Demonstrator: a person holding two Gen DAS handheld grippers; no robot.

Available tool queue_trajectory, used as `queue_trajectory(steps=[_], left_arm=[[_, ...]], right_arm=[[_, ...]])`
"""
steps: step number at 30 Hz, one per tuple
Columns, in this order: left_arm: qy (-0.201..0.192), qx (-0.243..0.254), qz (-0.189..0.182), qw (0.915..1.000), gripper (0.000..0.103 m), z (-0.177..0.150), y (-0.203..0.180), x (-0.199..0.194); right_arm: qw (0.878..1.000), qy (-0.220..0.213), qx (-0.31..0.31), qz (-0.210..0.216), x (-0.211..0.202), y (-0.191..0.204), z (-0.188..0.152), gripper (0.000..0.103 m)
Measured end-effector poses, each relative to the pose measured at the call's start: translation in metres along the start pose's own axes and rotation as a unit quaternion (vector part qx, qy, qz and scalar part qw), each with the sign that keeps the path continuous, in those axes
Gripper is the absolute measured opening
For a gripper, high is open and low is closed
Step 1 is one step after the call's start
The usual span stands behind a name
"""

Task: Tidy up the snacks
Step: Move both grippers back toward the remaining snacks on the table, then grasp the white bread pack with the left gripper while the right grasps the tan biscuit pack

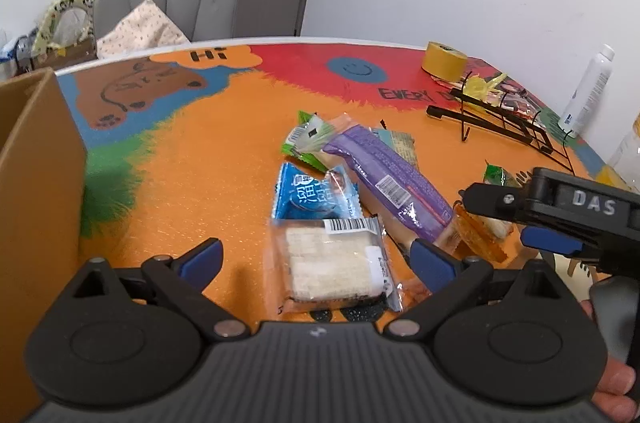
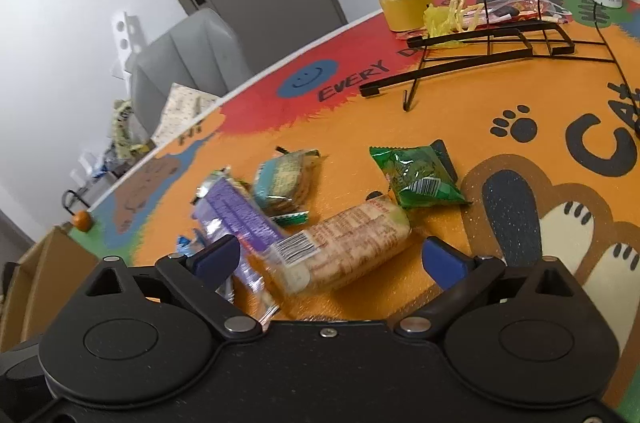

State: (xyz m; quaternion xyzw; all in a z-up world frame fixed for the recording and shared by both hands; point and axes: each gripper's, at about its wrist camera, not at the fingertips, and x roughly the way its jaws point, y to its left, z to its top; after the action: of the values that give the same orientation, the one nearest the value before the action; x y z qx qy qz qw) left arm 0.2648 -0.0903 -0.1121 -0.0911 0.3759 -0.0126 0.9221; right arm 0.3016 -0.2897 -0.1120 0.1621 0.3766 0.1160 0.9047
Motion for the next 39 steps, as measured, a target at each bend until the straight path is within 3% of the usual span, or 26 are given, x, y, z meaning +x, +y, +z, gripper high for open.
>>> queue_trajectory(steps=[8,14,20,24,25,29,31,34,39], left_arm=[[0.012,0.003,0.002,0.9999,0.098,0.001,-0.005,0.017],[0.019,0.001,0.016,0.9997,0.092,0.000,-0.006,0.025],[0.021,0.025,0.024,0.9992,0.090,-0.005,-0.015,0.024],[0.006,0.042,0.036,0.9984,0.077,-0.011,-0.019,0.022],[0.004,0.044,0.040,0.9982,0.072,-0.012,-0.019,0.021],[0.003,0.041,0.033,0.9986,0.064,-0.013,-0.015,0.015],[0.000,0.035,0.026,0.9991,0.062,-0.013,-0.013,0.011],[-0.003,0.032,0.025,0.9992,0.061,-0.014,-0.011,0.006],[-0.004,0.025,0.020,0.9995,0.061,-0.017,-0.007,-0.001]], right_arm=[[1.000,0.008,-0.005,-0.029,0.014,0.003,0.003,0.100],[0.999,0.016,-0.022,-0.036,0.006,-0.001,-0.006,0.072],[0.998,0.028,-0.037,-0.033,-0.008,-0.005,-0.014,0.062],[0.997,0.025,-0.062,-0.039,-0.011,-0.001,-0.020,0.061],[0.997,0.024,-0.068,-0.043,-0.012,0.000,-0.022,0.056],[0.997,0.028,-0.064,-0.039,-0.019,-0.007,-0.023,0.034],[0.997,0.026,-0.059,-0.049,-0.023,-0.011,-0.023,0.034],[0.995,0.024,-0.072,-0.069,-0.024,-0.010,-0.026,0.042],[0.991,0.019,-0.103,-0.086,-0.020,0.002,-0.031,0.043]])
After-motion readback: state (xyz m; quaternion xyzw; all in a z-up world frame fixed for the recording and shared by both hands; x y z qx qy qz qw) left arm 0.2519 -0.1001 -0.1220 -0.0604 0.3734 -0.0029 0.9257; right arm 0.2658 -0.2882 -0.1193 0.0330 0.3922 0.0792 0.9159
